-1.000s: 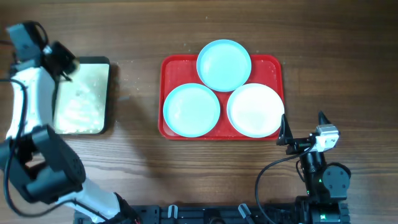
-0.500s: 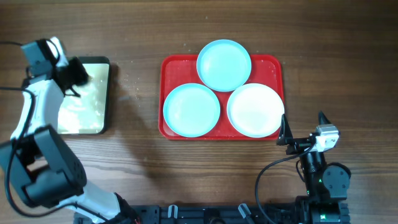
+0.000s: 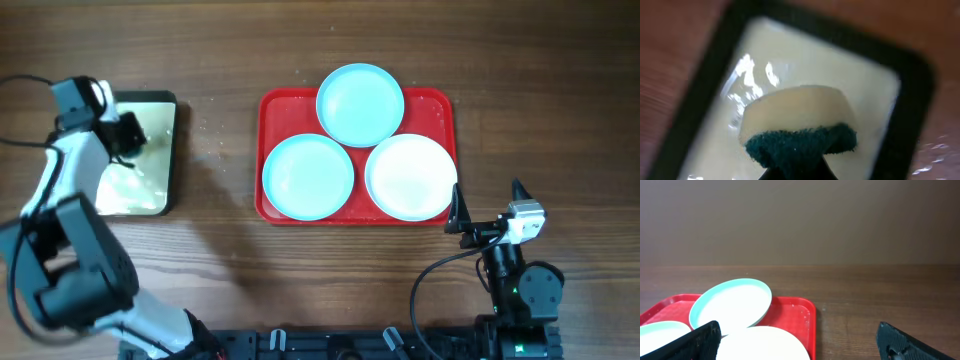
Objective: Clean dirty plates on tray and stack at the side
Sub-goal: 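Grasp the sponge with the left gripper and dip it in the soapy water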
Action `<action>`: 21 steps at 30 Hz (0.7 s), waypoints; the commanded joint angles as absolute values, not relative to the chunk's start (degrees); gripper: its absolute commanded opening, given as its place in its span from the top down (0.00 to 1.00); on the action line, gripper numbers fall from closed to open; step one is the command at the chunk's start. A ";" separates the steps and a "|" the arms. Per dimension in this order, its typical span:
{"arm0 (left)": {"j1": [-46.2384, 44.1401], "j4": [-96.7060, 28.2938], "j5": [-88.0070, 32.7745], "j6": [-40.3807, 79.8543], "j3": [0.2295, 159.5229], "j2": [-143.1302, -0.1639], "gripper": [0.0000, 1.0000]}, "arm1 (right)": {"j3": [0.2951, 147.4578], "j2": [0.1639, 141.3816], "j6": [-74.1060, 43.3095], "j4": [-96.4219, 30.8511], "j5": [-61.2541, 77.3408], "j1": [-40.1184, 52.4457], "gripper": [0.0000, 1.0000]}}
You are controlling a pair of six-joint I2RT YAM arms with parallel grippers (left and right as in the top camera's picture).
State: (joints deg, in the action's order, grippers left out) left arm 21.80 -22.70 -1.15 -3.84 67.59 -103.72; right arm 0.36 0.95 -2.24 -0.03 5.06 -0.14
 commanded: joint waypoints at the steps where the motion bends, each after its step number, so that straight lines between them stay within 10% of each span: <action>1: 21.63 -20.67 -5.26 -4.73 70.37 -90.37 0.96 | 0.30 0.64 -1.65 0.16 4.86 0.14 0.00; 16: 21.85 -24.53 -10.26 7.38 68.49 -77.28 0.96 | 0.30 0.64 -1.67 0.16 4.86 0.14 0.00; 21: 17.65 -34.09 -38.87 25.15 68.49 -81.52 0.96 | 0.30 0.64 -1.65 0.16 4.86 0.14 0.00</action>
